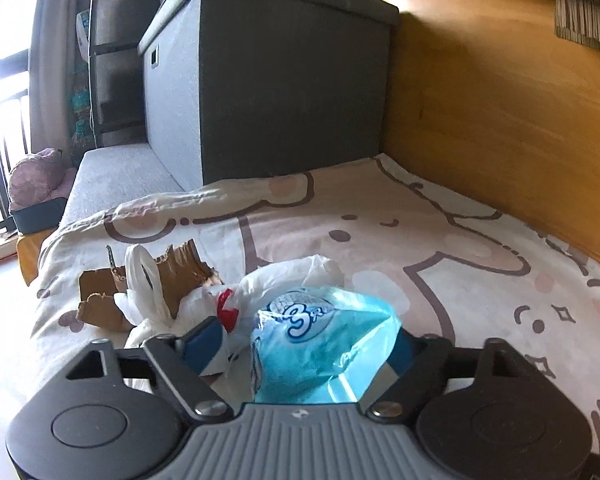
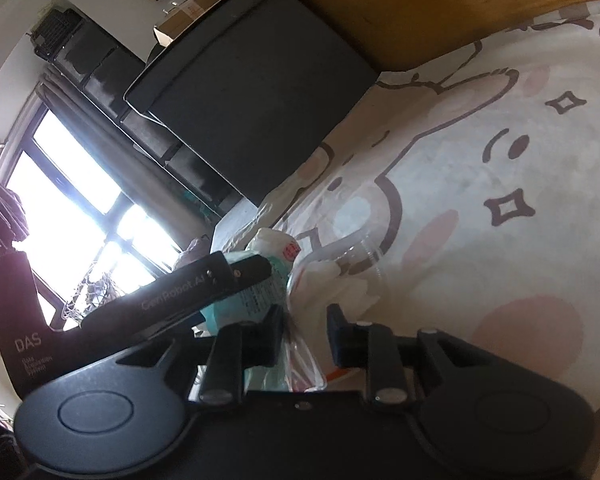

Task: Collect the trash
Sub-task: 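Grasp the teal snack bag with the left tool while the right tool grasps the clear plastic bag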

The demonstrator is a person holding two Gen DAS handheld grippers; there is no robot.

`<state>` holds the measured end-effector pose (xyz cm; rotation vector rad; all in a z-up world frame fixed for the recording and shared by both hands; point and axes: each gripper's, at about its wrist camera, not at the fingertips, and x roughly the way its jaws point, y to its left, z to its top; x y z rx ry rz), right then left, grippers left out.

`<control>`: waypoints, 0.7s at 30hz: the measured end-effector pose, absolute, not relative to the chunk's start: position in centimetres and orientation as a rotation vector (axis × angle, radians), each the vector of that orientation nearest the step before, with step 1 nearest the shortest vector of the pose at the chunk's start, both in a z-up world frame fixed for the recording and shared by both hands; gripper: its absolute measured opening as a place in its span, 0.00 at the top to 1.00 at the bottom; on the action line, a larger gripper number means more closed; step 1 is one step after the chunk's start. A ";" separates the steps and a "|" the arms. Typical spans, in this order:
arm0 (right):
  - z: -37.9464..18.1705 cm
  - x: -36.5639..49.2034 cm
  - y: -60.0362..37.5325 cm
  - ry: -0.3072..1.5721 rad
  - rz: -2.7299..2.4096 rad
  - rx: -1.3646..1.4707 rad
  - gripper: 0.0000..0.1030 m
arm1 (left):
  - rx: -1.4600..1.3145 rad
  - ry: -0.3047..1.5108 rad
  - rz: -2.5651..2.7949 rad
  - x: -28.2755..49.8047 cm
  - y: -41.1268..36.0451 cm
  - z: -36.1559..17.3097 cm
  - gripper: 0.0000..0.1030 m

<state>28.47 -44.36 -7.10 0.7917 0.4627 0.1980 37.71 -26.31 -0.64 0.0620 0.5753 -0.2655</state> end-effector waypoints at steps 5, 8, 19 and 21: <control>-7.2 28.7 -43.5 0.479 0.198 0.769 0.83 | 0.085 0.606 -0.277 37.6 -26.4 -1.0 0.44; -7.2 28.6 -43.6 0.481 0.203 0.769 0.85 | 0.107 0.602 -0.292 37.1 -26.2 -0.7 0.46; -5.1 27.4 -41.8 0.471 0.197 0.604 0.92 | 0.078 0.580 -0.322 32.4 -22.5 1.8 0.48; -4.7 26.9 -41.6 0.469 0.178 0.576 0.92 | 0.078 0.576 -0.320 31.7 -21.8 2.3 0.48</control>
